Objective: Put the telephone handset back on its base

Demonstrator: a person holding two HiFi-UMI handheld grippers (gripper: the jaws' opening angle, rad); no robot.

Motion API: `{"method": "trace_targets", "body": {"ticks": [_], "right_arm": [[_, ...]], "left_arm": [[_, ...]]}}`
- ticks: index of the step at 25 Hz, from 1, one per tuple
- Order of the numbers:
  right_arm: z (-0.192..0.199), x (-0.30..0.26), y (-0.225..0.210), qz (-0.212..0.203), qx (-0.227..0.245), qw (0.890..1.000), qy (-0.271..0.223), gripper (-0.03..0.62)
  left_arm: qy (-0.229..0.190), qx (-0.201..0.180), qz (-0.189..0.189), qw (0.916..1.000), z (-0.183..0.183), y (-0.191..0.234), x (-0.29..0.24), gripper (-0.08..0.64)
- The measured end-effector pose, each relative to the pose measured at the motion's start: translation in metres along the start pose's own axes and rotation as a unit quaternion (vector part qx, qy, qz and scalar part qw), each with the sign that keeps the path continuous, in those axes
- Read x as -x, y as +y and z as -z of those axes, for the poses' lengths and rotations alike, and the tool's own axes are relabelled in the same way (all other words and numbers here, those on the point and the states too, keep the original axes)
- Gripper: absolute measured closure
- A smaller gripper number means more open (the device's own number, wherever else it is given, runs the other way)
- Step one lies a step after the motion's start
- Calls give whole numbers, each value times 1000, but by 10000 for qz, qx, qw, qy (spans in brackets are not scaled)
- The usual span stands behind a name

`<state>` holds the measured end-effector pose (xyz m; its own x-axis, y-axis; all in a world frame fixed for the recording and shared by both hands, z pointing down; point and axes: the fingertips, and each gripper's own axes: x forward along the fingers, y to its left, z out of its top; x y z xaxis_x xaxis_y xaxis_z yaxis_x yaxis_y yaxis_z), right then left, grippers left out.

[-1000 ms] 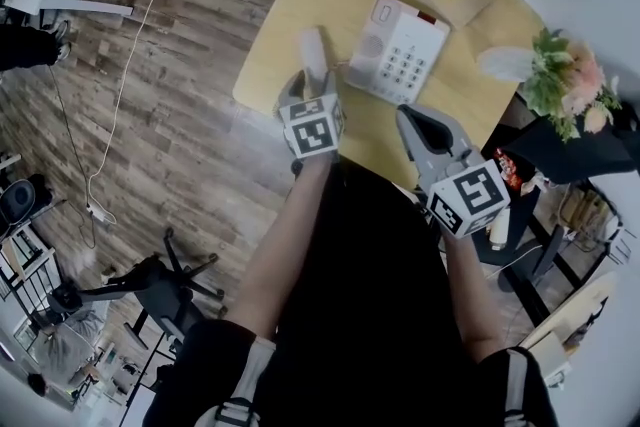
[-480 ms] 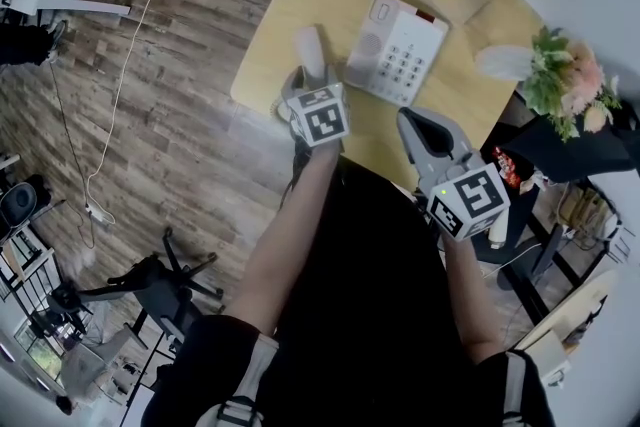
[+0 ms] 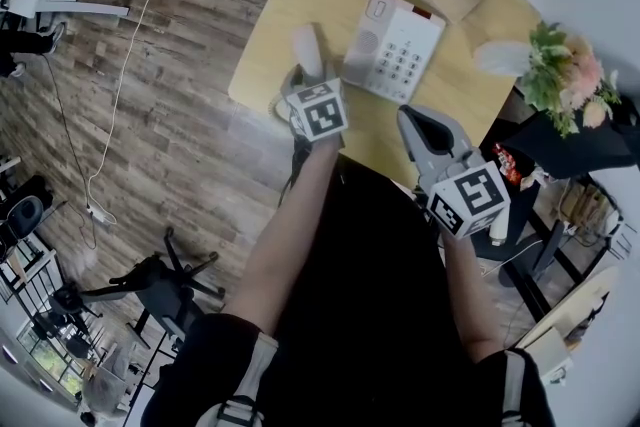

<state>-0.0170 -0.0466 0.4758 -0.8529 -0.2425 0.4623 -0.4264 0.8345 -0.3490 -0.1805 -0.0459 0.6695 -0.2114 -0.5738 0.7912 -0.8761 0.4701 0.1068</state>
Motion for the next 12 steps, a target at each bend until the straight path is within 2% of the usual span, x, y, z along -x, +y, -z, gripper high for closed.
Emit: {"method": "trace_targets", "body": {"ticks": [12], "right_arm": [[-3,4,1,17,3,10000,-35,589]], "left_arm": [[62,70,-118,9999,1,7,0,331]]}}
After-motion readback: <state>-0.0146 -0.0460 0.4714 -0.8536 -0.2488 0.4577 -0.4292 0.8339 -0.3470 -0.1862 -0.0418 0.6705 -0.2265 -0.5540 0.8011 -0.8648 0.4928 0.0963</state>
